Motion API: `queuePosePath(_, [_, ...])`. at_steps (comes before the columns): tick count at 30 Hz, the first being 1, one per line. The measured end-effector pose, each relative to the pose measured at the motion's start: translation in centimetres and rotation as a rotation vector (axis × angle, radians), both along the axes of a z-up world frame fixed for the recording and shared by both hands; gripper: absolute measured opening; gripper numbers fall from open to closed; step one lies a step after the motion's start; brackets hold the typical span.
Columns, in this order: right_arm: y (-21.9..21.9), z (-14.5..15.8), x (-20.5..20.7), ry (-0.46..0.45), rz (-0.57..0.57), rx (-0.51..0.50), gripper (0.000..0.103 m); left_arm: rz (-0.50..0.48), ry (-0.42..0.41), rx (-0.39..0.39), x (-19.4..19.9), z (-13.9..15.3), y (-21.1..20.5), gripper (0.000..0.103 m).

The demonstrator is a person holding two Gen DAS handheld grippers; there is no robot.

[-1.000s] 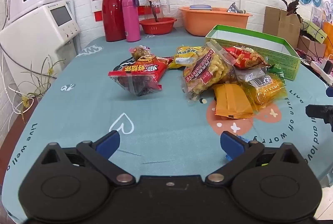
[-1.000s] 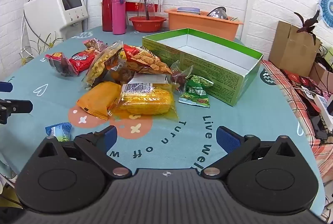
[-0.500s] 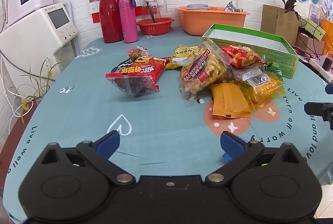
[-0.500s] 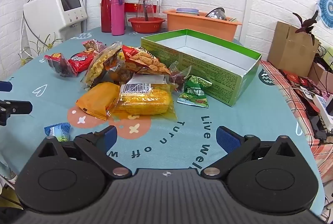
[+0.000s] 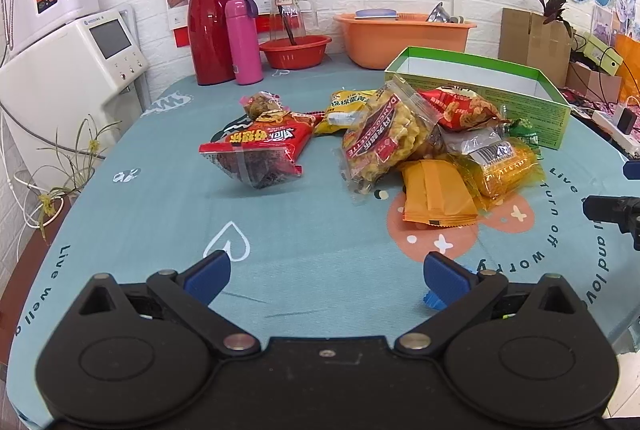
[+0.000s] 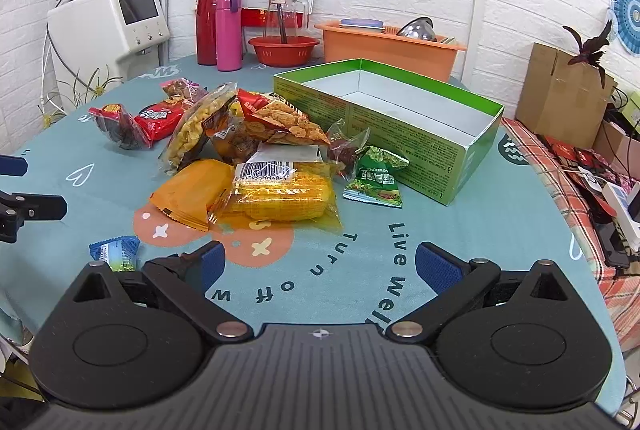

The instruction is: Organize snacks

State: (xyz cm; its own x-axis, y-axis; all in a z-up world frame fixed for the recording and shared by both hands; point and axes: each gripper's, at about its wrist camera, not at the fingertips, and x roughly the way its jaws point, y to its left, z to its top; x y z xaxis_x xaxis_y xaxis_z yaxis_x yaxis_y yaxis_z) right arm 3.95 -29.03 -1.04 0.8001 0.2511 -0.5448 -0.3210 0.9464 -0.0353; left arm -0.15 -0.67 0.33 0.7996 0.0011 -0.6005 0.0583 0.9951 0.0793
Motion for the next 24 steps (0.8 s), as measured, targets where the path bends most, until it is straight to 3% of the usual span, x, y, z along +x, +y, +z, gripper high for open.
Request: queuePosePath(24, [0.02,-0.29,-0.04,0.003,0.001,0.004,0.103,-0.027,0.005,-0.007,-0.14,-0.54,-0.57,0.103])
